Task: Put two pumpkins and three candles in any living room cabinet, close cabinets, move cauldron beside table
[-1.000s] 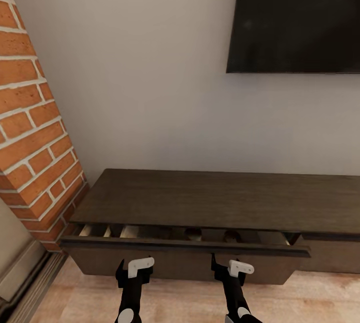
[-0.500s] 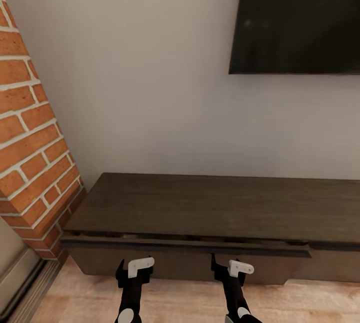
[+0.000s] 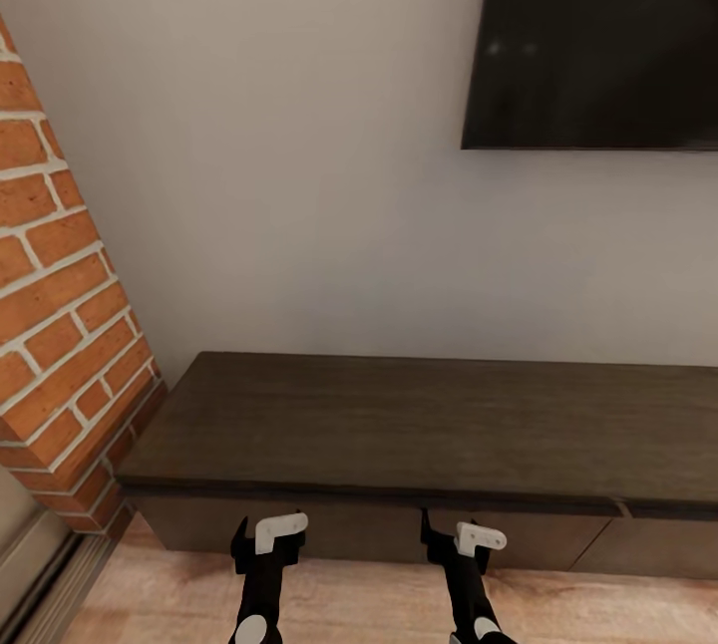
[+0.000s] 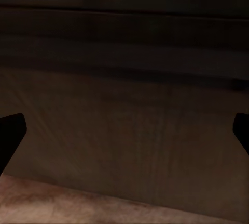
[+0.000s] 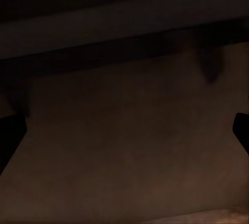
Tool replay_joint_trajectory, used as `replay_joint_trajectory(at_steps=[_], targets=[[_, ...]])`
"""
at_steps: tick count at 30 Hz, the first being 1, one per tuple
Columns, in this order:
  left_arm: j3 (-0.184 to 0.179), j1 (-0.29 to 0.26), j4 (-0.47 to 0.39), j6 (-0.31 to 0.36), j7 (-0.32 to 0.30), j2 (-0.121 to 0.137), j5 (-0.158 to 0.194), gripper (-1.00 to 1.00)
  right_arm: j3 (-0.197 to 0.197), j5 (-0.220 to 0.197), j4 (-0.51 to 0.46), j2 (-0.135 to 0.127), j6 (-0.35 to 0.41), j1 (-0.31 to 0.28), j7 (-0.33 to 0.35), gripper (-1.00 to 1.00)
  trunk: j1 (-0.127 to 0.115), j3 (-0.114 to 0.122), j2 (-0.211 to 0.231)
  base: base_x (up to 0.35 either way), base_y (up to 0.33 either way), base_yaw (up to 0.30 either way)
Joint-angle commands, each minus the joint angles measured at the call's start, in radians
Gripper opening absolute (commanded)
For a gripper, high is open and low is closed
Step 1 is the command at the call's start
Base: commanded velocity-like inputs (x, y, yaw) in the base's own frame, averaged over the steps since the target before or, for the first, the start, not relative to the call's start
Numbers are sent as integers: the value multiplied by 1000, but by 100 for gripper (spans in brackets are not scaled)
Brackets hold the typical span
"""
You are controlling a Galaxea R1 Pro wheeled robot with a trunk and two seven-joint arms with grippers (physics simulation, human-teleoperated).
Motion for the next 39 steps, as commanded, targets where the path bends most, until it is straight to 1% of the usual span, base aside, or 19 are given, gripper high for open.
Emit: replay_joint_trajectory(at_steps=[1,7,12,25,32,39], targets=[[-6,-1,0,-7,5,1,11,100,7,-9,1,0,-3,-11,-6,100,0,-1,0,32,0,0],[-6,-1,0,-7,5,0,11,100,7,-9,1,0,-3,-11,-6,100,0,-1,0,-30,0,0],[-6,-1,0,-7,5,-1,11,100,7,-9,1,0,-3,-11,-6,100,0,-1,0,-188,0,0],[-6,-1,0,-7,5,-1,11,100,7,-9,1,0,-2,-11,-6,100,0,-1,0,-309,0,0],[-6,-1,-1,-7,4,0,11,100,7,-9,3,2,27,-11,-6,100,0,-1,0,-322,0,0],[-8,-1,-9,-5,4,1,12,100,9,-7,-7,3,34,-11,-2,100,0,-1,0,-318,0,0]])
